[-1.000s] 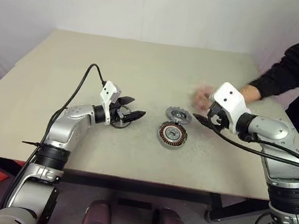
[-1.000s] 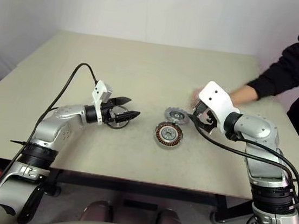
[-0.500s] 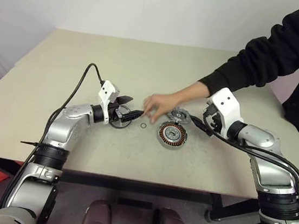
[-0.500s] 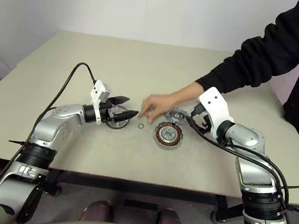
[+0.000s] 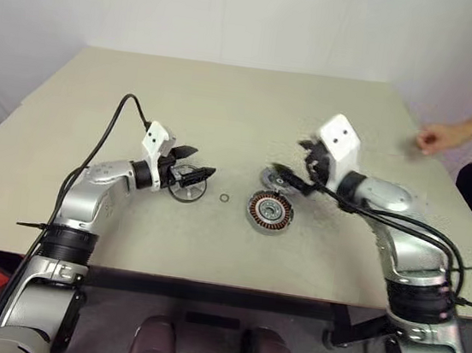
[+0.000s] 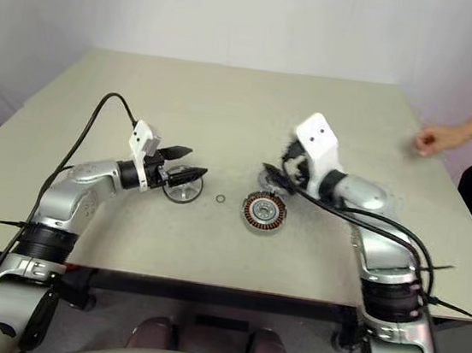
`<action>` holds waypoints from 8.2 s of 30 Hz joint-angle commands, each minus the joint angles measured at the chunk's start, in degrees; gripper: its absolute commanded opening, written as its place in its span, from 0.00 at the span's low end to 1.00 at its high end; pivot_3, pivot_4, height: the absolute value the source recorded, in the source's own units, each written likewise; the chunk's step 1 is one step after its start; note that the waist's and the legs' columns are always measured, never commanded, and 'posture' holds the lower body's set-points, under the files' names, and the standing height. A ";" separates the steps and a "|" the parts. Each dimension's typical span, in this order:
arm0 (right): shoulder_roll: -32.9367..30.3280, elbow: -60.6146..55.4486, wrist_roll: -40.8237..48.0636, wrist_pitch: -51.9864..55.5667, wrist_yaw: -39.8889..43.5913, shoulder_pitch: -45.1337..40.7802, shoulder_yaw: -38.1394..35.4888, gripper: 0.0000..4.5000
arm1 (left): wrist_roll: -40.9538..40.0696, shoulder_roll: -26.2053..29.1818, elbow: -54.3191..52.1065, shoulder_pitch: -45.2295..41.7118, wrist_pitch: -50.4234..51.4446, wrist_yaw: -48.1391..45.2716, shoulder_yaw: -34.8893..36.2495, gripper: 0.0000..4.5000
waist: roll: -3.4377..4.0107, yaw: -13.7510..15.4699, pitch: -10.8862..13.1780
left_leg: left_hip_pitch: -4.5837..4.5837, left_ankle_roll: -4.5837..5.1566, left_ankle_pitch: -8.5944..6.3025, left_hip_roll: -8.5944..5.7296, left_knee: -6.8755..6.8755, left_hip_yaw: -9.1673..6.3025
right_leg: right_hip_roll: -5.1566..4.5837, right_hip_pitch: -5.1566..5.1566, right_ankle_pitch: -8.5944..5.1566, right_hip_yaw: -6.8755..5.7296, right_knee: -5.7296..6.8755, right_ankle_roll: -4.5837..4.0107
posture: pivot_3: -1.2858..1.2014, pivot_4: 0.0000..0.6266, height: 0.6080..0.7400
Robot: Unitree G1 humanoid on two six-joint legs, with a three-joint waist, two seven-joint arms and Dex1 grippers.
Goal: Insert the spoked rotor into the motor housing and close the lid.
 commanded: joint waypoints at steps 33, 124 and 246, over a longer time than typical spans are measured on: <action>-5.95 -0.30 1.53 -1.02 -5.65 -1.78 0.80 0.90 | -14.43 0.97 -1.35 3.63 31.24 14.85 13.79 0.99 | -0.06 0.37 0.02 | -0.04 -0.13 0.07 -0.05 -0.06 -0.03 | -0.05 -0.02 0.00 -0.12 -0.11 0.01 | 0.52 0.00 1.00; -5.41 5.23 -2.97 -8.18 -7.52 -1.25 1.93 0.91 | -13.83 -9.57 15.15 -8.57 30.91 19.13 15.28 0.40 | -0.12 1.76 0.14 | 0.10 -0.15 0.20 0.15 -0.28 -0.38 | -0.13 0.79 0.02 -0.51 -0.75 -0.03 | 0.52 0.00 1.00; -4.34 6.09 -6.51 -12.23 -10.50 0.09 3.15 0.91 | 22.43 -6.91 19.96 -8.36 -13.60 -1.86 -15.85 0.94 | 0.15 1.82 0.04 | 0.05 -0.63 0.49 0.53 -0.37 -0.48 | -0.10 0.82 0.10 -1.12 -0.70 -0.34 | 0.52 0.00 1.00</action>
